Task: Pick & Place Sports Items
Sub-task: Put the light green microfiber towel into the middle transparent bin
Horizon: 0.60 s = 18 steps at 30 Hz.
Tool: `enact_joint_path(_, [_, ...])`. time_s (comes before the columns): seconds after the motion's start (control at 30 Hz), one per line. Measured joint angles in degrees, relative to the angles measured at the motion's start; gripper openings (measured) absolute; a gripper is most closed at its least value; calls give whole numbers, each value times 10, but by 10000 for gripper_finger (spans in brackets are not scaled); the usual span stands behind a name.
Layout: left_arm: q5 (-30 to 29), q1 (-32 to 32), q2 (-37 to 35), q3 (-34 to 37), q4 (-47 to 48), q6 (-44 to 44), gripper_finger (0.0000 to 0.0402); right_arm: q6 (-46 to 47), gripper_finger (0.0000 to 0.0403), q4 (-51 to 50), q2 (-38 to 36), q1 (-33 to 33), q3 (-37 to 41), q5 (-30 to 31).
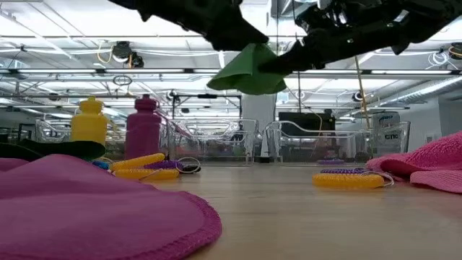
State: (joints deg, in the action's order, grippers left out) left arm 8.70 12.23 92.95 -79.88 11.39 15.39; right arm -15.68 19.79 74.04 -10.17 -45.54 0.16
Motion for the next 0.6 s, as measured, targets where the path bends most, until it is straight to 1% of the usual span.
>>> enact_joint_path(0.33, [22,1,9,0,36,-2,263,0,0,1,0,0,0,-2])
enact_joint_path(0.6, [18,1,8,0,46,5,214,4,0,7,0,0,0,-1])
